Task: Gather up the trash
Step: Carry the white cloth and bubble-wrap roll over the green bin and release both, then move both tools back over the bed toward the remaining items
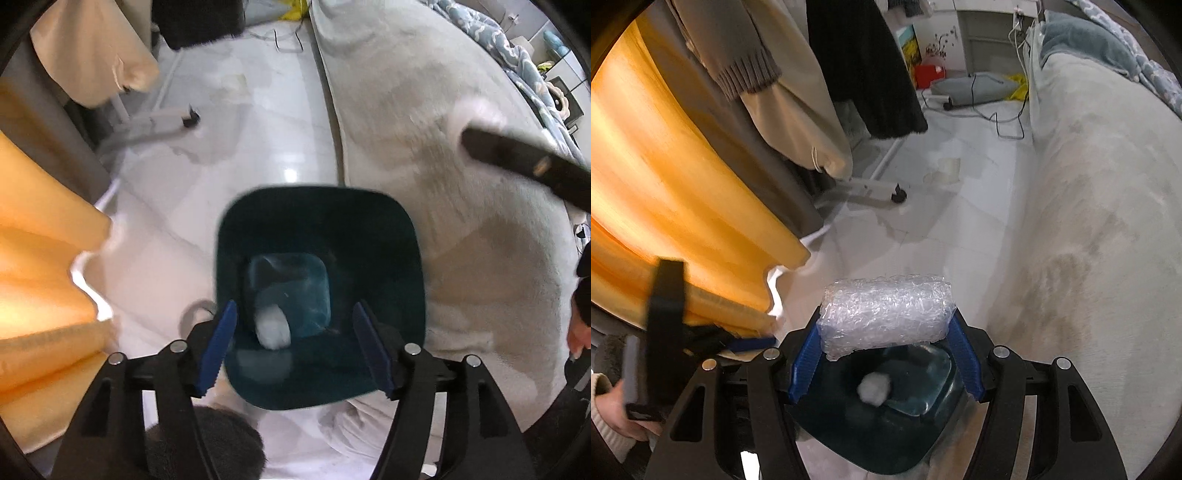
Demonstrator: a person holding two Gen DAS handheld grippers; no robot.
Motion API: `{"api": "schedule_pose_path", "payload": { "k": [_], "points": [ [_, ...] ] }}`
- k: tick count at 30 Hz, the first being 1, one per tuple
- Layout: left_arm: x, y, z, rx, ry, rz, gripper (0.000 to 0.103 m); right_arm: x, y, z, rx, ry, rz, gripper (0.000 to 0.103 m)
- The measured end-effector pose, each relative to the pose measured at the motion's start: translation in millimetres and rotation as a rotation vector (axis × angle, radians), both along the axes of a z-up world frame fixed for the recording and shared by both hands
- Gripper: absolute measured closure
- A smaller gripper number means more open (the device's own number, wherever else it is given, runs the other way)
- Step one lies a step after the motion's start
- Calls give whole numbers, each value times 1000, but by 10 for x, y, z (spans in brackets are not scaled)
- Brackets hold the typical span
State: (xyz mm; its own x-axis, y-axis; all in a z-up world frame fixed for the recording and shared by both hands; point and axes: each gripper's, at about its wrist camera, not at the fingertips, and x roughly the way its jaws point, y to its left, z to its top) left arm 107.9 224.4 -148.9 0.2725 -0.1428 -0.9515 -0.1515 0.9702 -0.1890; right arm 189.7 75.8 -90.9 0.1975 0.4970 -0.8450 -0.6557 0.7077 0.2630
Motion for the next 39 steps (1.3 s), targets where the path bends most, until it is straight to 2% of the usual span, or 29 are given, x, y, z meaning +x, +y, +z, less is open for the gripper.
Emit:
{"api": "schedule_pose_path", "payload": {
  "k": [12,17,22,27,33,36,38,39],
  "points": [
    [-110,313,287,44,-113,44,32,-35,216,-525,-122,63,44,38],
    [-147,399,509,107,-209,34,32,-93,282,-717,-173,87,81,38],
    [-182,459,726,95,-321,53,33,-186,365,-854,-216,101,128,38],
    [-181,406,973,121,-437,50,35,-292,424,-977,-265,105,172,38],
    [-192,276,1192,101,-526,51,35,-359,432,-1023,-297,92,208,37],
    [-184,226,1320,91,-566,57,35,-388,423,-1044,-307,108,215,33],
    [-182,201,1391,78,-591,64,35,-421,416,-1030,-315,108,229,23],
    [-177,186,1428,74,-601,66,35,-435,415,-1014,-315,106,235,22]
  ]
}}
